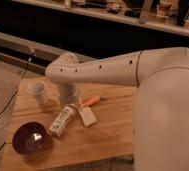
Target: Place the eraser on the white sponge
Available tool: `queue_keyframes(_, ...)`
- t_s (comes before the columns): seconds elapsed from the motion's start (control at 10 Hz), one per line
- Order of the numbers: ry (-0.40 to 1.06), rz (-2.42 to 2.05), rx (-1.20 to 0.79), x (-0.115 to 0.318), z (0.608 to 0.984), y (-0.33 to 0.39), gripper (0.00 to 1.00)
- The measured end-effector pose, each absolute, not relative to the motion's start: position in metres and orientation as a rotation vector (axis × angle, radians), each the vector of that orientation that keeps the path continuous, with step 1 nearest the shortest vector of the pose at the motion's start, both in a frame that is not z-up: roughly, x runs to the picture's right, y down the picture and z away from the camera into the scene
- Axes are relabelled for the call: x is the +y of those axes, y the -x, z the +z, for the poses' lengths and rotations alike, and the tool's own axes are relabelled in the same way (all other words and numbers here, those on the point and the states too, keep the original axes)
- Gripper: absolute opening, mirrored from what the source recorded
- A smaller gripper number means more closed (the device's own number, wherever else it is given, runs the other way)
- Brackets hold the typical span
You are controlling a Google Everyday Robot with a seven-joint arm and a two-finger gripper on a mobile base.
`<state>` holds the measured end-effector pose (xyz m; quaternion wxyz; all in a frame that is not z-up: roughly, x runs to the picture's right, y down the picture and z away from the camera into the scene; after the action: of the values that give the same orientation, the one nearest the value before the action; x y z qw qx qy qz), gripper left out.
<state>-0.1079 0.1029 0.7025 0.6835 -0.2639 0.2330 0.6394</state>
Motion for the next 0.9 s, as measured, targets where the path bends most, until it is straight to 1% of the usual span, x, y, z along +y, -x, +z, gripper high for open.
queue_keyframes(0.2, 0.582, 1.422, 0.527, 0.102, 0.705, 0.106, 0.65)
queue_keyframes(0.5, 0.498, 1.328, 0.527, 0.075, 0.725, 0.102, 0.65)
queue_keyframes(0.7, 0.45, 1.265, 0.496, 0.048, 0.752, 0.112, 0.65)
queue_keyframes(0.9, 0.445, 1.257, 0.455, 0.03, 0.779, 0.122, 0.65)
